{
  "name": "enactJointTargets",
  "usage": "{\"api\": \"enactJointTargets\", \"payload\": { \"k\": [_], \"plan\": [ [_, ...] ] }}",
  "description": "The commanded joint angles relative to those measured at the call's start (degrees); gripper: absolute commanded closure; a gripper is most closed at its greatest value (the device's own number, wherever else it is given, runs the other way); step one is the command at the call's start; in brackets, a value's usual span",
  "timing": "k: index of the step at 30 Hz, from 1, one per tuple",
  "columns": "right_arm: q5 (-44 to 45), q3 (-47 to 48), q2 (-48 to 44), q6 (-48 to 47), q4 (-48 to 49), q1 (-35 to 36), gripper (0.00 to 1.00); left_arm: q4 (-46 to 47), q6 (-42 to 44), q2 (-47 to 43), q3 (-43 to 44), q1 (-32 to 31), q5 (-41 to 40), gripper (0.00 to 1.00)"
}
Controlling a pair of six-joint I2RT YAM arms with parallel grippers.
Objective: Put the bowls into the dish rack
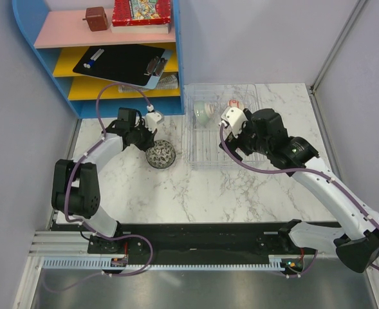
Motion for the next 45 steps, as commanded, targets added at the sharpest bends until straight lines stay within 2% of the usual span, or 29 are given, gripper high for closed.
{"api": "enactJointTargets", "payload": {
  "k": [1,6,12,15,20,24,25,27,28,32,38,45],
  "plan": [
    [-1.3,-0.2,0.6,1.0,2.5,-0.1,0.02,0.4,-1.3,-4.4,0.5,0.0,-3.9,0.98],
    [-0.7,-0.5,1.1,2.2,3.9,-0.1,0.02,-0.4,-2.8,-7.7,-0.4,0.0,-5.7,0.98],
    [-0.6,0.2,2.9,5.8,6.6,-0.1,0.02,-2.3,-4.5,-12.8,0.6,0.2,-4.3,0.98],
    [-0.9,1.4,4.4,9.5,8.2,-0.2,0.02,-4.8,-5.2,-15.3,2.7,0.5,-1.6,0.98],
    [-4.7,4.8,7.6,16.0,10.2,-0.4,0.02,-7.7,-6.4,-19.2,6.5,0.5,7.7,0.98],
    [-16.9,8.1,11.5,21.8,10.2,-3.3,0.03,-7.6,-6.9,-19.4,8.8,0.4,15.8,0.98],
    [-24.8,9.4,12.6,23.1,10.1,-4.3,0.02,-7.4,-7.0,-18.9,9.2,0.3,18.7,0.98],
    [-33.4,10.3,15.8,28.0,10.4,-8.1,0.02,-6.9,-7.4,-17.0,10.7,-0.3,20.6,0.98],
    [-41.8,11.1,17.0,29.4,11.1,-9.0,0.02,-6.9,-7.4,-16.1,12.0,-0.6,20.9,0.98],
    [-53.0,11.4,22.7,35.3,14.0,-12.2,0.02,-6.1,-7.5,-12.5,13.8,-2.1,21.8,0.98],
    [-64.1,10.2,27.7,40.2,17.0,-12.4,0.03,-1.4,-9.0,-10.5,13.9,-5.7,20.9,0.98],
    [-63.6,7.6,29.2,40.8,19.8,-12.5,0.02,1.0,-10.0,-8.8,14.8,-10.1,20.5,0.98]
  ]
}}
